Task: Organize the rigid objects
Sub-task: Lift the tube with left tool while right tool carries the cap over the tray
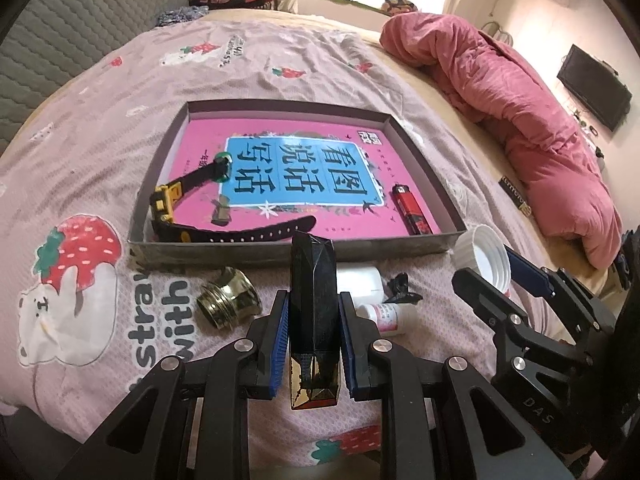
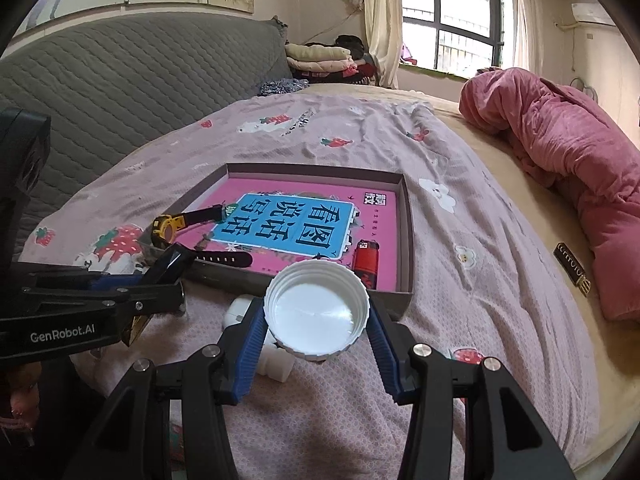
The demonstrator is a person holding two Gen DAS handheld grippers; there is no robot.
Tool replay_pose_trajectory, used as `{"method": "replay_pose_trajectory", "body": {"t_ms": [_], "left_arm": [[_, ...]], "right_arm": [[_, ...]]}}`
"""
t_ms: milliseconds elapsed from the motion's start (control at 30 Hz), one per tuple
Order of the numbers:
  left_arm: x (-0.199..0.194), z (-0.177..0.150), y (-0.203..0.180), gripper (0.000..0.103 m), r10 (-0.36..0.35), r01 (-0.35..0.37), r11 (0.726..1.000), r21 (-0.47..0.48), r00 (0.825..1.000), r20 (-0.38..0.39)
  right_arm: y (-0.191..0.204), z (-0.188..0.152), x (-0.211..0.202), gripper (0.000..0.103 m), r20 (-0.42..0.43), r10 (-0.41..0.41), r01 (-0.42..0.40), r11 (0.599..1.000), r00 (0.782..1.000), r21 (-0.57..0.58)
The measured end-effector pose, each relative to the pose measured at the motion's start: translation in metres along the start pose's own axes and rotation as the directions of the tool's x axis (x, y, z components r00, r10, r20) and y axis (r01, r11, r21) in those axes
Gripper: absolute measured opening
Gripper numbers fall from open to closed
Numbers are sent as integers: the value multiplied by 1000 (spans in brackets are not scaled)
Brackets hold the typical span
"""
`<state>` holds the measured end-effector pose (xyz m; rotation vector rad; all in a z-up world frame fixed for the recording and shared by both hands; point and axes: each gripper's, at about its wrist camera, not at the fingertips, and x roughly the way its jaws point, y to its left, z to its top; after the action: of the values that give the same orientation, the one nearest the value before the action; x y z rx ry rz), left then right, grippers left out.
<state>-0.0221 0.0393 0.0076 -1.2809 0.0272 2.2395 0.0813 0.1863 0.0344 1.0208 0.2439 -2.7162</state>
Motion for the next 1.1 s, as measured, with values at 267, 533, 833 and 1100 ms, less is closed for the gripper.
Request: {"method": "replay_pose_trajectory", "body": {"t_ms": [267, 533, 833, 1100], "left_arm": [[-4, 4, 10, 23, 4, -3, 1000, -24, 1000, 19], [-10, 9, 16, 23, 12, -11, 1000, -29, 999, 51], [-13, 17, 31, 23, 23, -19, 998, -62, 997, 74], [-13, 18, 34, 23, 13, -8, 998, -67, 997, 82]], "right_arm": [[-1, 10, -6, 50, 25, -17, 17, 1000, 1000, 13], [1, 17, -9, 50, 40, -23, 22, 1000, 999, 15], [1, 26, -14, 50, 70, -37, 37, 999, 997, 8], [-6, 28, -14, 50, 73, -52, 50, 998, 996, 29]]}}
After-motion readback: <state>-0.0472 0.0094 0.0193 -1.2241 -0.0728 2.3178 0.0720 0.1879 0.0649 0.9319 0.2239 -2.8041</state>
